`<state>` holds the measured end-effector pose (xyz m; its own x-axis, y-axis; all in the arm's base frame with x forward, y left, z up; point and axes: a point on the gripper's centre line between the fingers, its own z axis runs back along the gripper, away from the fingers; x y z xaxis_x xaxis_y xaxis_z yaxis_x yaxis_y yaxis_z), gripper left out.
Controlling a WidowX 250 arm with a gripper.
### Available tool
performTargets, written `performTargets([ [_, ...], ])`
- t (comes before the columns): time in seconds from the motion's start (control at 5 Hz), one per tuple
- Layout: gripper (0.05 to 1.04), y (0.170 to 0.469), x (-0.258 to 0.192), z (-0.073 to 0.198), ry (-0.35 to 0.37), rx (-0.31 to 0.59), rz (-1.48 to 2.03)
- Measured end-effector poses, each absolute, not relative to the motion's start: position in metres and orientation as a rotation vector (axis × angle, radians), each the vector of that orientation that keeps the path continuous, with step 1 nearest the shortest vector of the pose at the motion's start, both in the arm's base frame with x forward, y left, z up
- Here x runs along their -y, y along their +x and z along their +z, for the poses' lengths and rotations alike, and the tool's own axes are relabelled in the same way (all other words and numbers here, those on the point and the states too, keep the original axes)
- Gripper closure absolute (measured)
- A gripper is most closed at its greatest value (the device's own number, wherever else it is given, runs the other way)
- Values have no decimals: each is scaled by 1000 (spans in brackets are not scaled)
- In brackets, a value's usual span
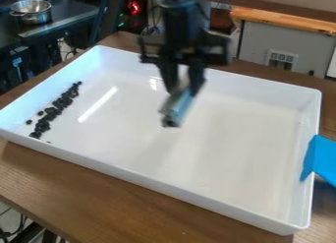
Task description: Sweep into pile
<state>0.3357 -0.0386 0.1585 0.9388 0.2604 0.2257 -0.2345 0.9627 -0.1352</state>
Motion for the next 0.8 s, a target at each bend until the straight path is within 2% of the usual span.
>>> performTargets([
  [0.2, 721, 342, 54, 147, -77, 256, 222],
  [0.4, 721, 354, 63, 122, -44, 264, 218],
  [0.6, 685, 367, 59, 108, -2, 281, 214],
  [0.8, 461, 373, 53, 101, 23, 250, 221],
])
